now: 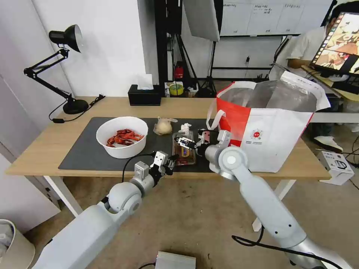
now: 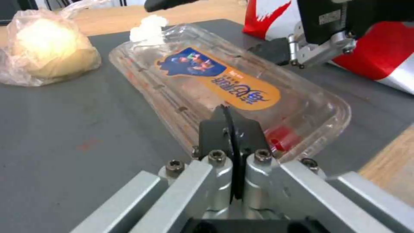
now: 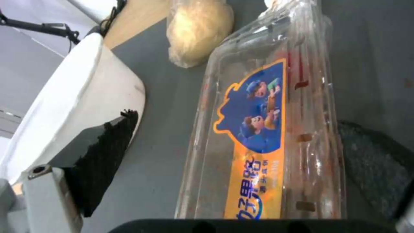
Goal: Pick up the trash from the table and place it into the takeout bag.
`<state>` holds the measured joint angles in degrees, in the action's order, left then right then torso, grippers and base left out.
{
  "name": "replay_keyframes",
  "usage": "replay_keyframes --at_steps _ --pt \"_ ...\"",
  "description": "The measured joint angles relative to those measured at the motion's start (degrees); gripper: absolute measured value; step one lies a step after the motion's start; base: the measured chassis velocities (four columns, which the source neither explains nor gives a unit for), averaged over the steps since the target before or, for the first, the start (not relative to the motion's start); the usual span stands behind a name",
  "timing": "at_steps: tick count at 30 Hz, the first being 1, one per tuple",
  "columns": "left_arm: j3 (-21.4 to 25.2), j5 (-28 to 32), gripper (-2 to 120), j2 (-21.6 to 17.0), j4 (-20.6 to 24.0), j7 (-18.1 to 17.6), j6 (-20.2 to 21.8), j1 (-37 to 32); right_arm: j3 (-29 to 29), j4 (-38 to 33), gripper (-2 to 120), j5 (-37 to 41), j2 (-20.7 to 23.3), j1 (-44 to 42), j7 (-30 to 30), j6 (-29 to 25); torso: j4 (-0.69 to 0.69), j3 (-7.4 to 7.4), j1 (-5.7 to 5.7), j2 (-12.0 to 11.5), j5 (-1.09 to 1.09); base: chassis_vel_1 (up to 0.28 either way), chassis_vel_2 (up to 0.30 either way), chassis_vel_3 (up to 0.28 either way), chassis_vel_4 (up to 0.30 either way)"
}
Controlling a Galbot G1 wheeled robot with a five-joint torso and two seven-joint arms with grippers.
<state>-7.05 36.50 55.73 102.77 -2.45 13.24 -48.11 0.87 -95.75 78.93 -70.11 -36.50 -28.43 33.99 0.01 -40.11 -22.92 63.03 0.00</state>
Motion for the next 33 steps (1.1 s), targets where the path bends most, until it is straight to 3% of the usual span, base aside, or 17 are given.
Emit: replay_keyframes --at_steps 29,33 --pt "0.98 -0.04 0 -0.24 0.75 -0.07 -0.12 -1.27 -0.4 1.01 100 1.66 -0.66 0.48 -1.96 2.17 -0.01 0.0 0.0 0.0 0.0 0.0 0.0 0.0 0.0" --pt "1.17 -0.04 0 -0.4 0.77 -0.07 -0.14 -1.27 -0.51 1.3 90 1.91 -0.9 0.58 -3.2 2.78 -0.01 0.0 0.0 0.0 0.0 0.0 0.0 0.0 0.0"
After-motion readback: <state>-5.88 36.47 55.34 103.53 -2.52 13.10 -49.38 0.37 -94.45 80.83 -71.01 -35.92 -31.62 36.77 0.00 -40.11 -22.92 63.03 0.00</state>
